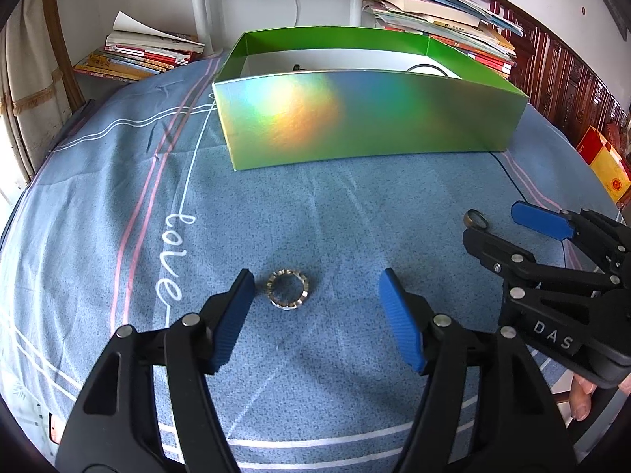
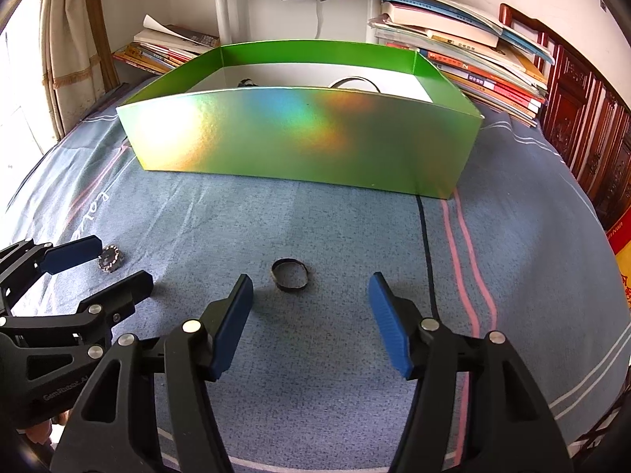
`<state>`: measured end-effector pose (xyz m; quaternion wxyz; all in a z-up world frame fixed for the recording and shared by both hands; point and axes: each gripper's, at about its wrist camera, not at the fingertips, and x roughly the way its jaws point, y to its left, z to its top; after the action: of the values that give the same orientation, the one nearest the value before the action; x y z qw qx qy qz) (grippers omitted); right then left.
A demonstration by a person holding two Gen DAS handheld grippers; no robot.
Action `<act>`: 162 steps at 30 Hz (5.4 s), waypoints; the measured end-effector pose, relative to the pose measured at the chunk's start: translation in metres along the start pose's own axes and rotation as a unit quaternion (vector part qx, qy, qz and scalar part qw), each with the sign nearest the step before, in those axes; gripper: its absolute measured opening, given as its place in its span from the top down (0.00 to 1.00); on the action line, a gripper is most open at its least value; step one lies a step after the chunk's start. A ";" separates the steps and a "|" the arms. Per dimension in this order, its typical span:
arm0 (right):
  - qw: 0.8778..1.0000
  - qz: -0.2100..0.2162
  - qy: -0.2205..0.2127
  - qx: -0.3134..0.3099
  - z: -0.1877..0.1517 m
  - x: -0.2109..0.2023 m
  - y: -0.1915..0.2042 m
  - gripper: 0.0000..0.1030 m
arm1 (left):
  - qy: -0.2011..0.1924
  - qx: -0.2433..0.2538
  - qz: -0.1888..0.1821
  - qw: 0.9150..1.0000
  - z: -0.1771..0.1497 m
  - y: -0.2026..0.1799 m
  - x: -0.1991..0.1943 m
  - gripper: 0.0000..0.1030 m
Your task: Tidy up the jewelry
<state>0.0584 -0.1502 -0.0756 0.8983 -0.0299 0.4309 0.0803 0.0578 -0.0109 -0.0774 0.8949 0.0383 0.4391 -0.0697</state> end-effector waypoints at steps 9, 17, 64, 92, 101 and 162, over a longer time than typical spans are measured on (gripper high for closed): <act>1.000 0.014 0.001 -0.019 -0.004 -0.005 0.003 0.57 | 0.000 -0.011 0.007 1.000 -0.003 0.010 -0.001 0.32; 1.000 0.009 -0.004 -0.009 0.004 0.002 0.004 0.56 | 0.003 -0.016 0.013 1.000 0.001 0.011 0.002 0.31; 1.000 0.007 -0.002 -0.008 0.010 0.008 0.011 0.63 | -0.007 -0.013 0.007 1.000 0.006 0.007 0.004 0.66; 0.997 0.028 -0.073 0.011 0.042 -0.053 -0.013 0.81 | -0.057 -0.028 0.003 0.998 0.038 0.024 -0.044 0.81; 0.990 0.016 -0.142 -0.007 0.132 -0.071 -0.023 0.81 | -0.118 -0.017 0.000 0.993 0.136 0.031 -0.075 0.81; 0.979 -0.067 -0.184 0.052 0.053 -0.135 -0.014 0.03 | -0.179 -0.024 0.057 0.982 0.057 0.002 -0.120 0.06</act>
<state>0.0189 -0.1738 0.0629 0.9658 0.0033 0.2591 0.0012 0.0299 -0.0050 0.0524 0.9622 0.0287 0.2705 -0.0135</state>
